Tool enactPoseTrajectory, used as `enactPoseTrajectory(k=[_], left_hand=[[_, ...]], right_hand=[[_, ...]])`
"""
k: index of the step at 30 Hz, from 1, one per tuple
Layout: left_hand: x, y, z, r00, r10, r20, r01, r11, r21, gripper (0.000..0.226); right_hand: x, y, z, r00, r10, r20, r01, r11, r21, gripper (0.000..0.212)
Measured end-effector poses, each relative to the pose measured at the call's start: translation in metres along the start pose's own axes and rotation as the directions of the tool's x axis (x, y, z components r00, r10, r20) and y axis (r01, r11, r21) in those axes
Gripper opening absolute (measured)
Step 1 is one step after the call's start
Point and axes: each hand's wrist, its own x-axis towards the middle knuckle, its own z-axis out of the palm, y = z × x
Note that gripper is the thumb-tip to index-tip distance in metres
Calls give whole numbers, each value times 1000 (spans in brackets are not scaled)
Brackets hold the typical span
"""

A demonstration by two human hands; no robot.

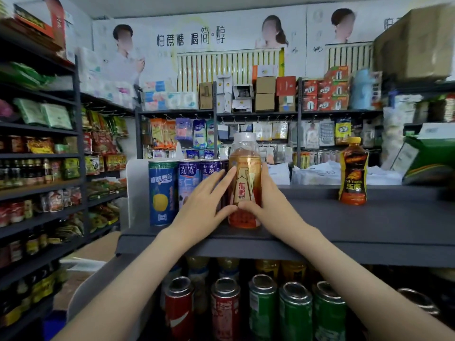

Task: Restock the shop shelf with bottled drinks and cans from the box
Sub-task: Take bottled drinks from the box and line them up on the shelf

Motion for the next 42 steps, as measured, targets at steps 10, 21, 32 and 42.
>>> enactPoseTrajectory(k=[10,21,32,42], left_hand=[[0,12,-3,1000,-12,-4,12,991,135,82],[-78,53,-12,991,-103,-88,112,987,112,63],[-352,62,-53,850,-489,195,475,872,116,50],[-616,-49,-117,335,-908,252,859,404,314,55]], right_hand=[[-10,-14,-3,985,-168,30,167,909,-382,94],[-99,-44,14,948,-279,-153,223,925,-307,60],[-240,-97,184,930,-284,232,272,959,83,48],[-307,-184,446,715,-286,638,236,958,165,50]])
